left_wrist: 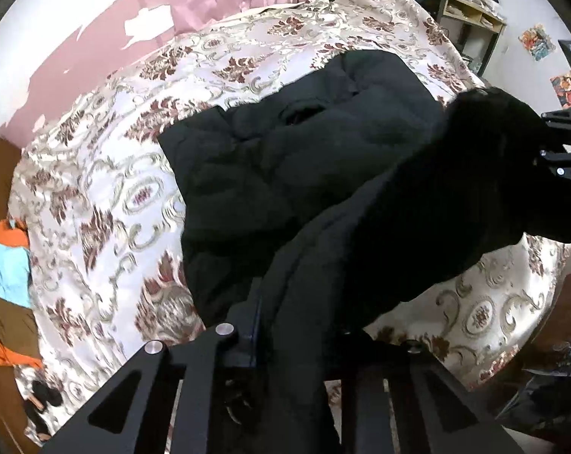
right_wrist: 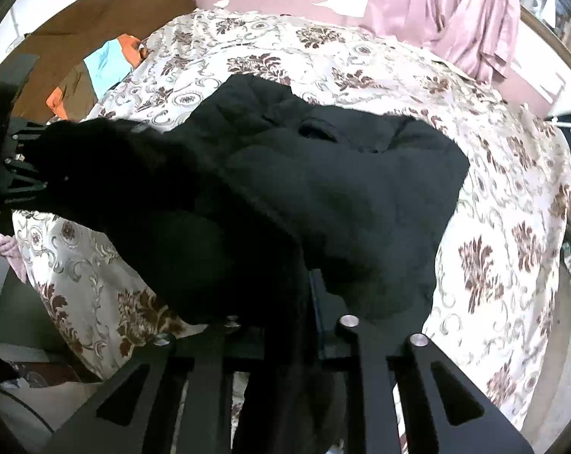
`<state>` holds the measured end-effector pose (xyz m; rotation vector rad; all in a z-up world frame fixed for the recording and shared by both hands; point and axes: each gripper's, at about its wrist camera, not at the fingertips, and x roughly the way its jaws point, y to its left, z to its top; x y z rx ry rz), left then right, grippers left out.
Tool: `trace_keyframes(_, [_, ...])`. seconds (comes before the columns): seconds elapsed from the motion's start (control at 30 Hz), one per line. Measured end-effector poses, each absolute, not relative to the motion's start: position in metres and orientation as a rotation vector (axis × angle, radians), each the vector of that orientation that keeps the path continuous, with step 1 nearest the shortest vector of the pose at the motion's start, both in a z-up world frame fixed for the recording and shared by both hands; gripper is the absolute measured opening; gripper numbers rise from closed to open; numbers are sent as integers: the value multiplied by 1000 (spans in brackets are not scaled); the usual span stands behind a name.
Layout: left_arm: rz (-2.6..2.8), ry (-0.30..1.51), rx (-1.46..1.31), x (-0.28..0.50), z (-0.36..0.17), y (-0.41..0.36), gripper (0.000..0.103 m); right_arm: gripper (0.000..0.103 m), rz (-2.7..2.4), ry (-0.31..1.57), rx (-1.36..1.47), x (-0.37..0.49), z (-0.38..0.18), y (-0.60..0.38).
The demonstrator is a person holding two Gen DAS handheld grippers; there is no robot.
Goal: Fold large clothes
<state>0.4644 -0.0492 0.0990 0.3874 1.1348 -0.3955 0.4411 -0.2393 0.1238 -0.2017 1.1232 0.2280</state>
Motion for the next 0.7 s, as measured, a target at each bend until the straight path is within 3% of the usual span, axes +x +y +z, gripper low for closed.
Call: trace_keyframes(0.7, [-358, 1164, 291, 606, 129, -61, 12, 10, 258, 968, -256, 576, 162, -259])
